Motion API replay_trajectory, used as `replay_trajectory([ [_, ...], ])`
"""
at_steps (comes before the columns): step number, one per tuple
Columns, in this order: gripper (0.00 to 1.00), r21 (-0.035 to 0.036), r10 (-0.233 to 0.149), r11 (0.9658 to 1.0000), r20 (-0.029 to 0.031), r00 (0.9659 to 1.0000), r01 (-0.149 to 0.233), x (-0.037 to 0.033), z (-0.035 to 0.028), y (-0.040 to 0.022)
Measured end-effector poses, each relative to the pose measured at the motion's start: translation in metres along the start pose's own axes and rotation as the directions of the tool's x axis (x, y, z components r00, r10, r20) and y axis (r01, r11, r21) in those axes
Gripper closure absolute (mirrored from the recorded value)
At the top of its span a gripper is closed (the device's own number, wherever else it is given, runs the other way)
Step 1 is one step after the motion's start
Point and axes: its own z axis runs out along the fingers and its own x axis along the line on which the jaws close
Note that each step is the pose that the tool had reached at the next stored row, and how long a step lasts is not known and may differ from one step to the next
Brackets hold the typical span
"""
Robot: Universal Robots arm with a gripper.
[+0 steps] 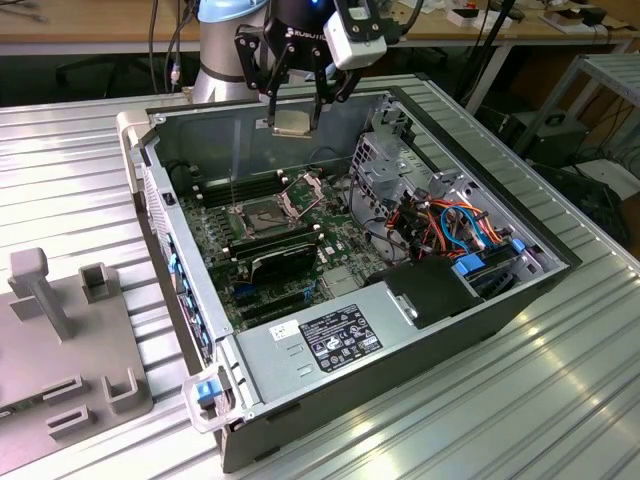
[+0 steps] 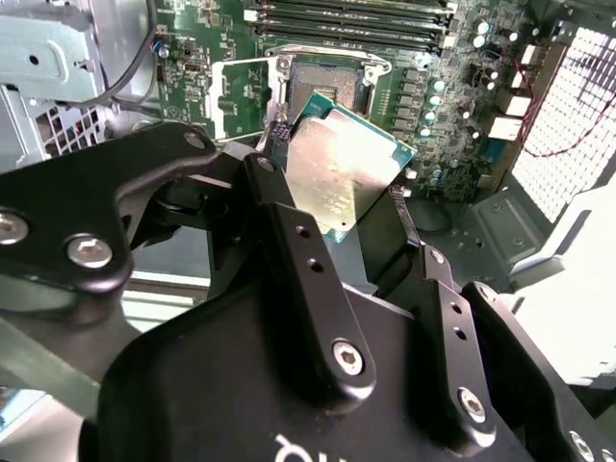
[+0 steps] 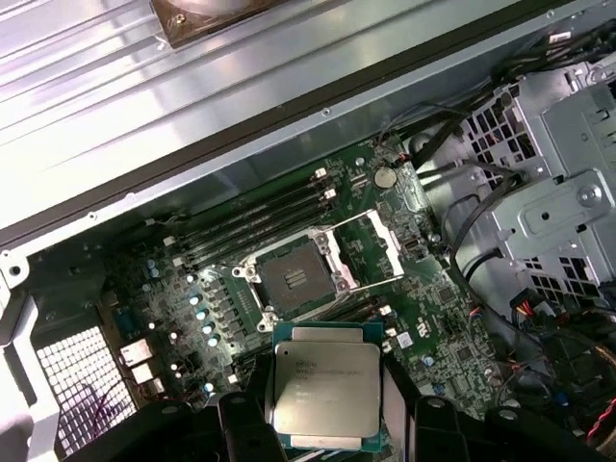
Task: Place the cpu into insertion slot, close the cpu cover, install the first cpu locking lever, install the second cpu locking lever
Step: 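Place the cpu into insertion slot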
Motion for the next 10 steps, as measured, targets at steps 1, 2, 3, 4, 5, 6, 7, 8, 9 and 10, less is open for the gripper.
replay_trajectory([
  [1, 0.46, 0.0005, 0.018, 0.9998, 0.0008, 0.9998, -0.018, 0.0000, 0.0001, 0.0000],
  [2, 0.46, 0.0010, 0.045, 0.9990, 0.0021, 0.9990, -0.045, 0.0000, 0.0002, 0.0001],
  [3, 0.46, 0.0014, 0.063, 0.9980, 0.0029, 0.9980, -0.063, 0.0000, 0.0003, 0.0001],
  [4, 0.46, 0.0017, 0.074, 0.9973, 0.0034, 0.9973, -0.074, 0.0001, 0.0003, 0.0001],
  [5, 0.46, 0.0019, 0.086, 0.9963, 0.0040, 0.9963, -0.086, 0.0001, 0.0004, 0.0001],
  [6, 0.46, 0.0021, 0.097, 0.9953, 0.0045, 0.9953, -0.097, 0.0001, 0.0004, 0.0001],
  [7, 0.46, 0.0024, 0.115, 0.9934, 0.0053, 0.9934, -0.115, 0.0001, 0.0006, 0.0001],
  [8, 0.46, 0.0026, 0.129, 0.9917, 0.0060, 0.9917, -0.129, 0.0001, 0.0006, 0.0001],
  [9, 0.46, 0.0028, 0.136, 0.9907, 0.0064, 0.9907, -0.136, 0.0001, 0.0007, 0.0001],
  [10, 0.46, 0.0030, 0.151, 0.9886, 0.0071, 0.9886, -0.151, 0.0001, 0.0008, 0.0001],
])
